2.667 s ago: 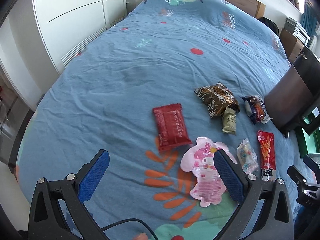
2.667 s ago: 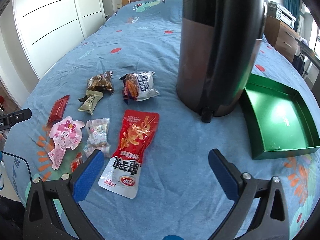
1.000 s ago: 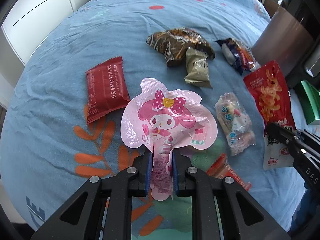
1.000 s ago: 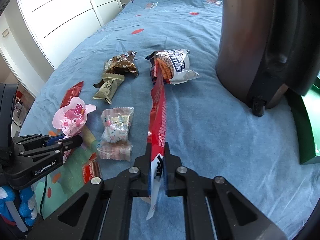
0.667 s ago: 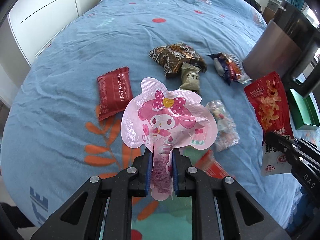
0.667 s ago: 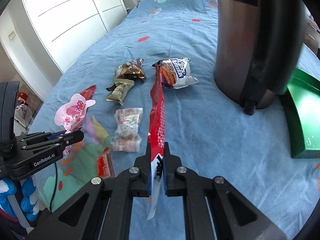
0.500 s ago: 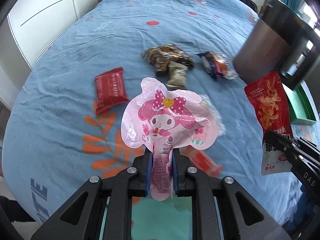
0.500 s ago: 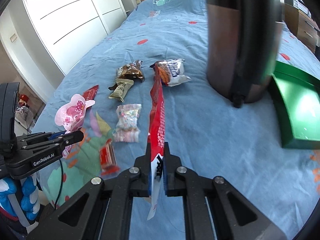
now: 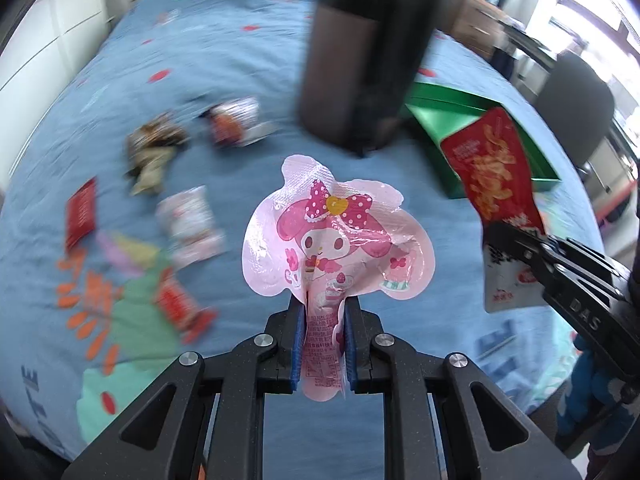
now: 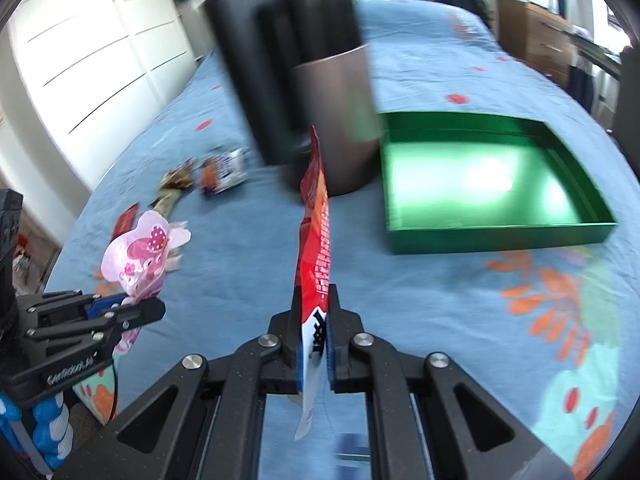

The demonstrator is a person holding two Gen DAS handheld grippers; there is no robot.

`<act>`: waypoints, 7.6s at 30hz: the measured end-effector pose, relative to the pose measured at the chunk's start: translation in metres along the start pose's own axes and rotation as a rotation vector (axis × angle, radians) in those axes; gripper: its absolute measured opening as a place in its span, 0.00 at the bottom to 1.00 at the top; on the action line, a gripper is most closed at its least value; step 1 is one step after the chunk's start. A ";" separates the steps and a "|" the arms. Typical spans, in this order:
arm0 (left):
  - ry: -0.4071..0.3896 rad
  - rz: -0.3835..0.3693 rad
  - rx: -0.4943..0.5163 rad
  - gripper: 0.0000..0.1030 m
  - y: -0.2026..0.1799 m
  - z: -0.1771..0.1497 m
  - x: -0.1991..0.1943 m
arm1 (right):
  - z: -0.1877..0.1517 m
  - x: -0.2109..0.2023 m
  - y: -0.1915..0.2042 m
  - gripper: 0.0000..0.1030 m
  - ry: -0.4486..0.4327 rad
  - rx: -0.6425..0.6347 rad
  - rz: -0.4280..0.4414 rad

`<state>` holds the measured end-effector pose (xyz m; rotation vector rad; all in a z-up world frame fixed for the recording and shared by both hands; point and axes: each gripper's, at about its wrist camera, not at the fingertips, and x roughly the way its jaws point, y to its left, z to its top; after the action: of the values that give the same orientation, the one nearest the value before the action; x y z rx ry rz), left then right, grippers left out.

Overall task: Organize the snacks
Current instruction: 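Carry both held packets over the green tray, then open the left gripper over the tray while the right releases the red bag, then move both open tools back toward the remaining snacks, then grasp the small red candy with the left gripper while the right grasps the clear marshmallow packet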

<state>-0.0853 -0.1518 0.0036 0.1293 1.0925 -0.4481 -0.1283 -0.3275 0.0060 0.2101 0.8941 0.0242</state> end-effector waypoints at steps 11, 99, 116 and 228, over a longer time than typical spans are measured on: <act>-0.016 -0.073 0.129 0.13 -0.103 0.062 0.025 | 0.037 -0.027 -0.108 0.36 -0.099 0.117 -0.133; -0.160 0.123 0.103 0.51 -0.102 0.059 -0.013 | 0.051 -0.053 -0.132 1.00 -0.152 0.076 -0.303; -0.173 0.238 -0.033 0.51 -0.020 0.000 -0.058 | 0.014 -0.062 -0.056 1.00 -0.120 0.027 -0.220; 0.012 0.135 -0.582 0.20 0.153 -0.045 0.056 | 0.039 0.183 0.187 1.00 0.308 -0.260 0.228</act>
<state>-0.0378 -0.0159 -0.0844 -0.3070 1.1780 0.0025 0.0293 -0.1310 -0.0760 0.0645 1.1590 0.3912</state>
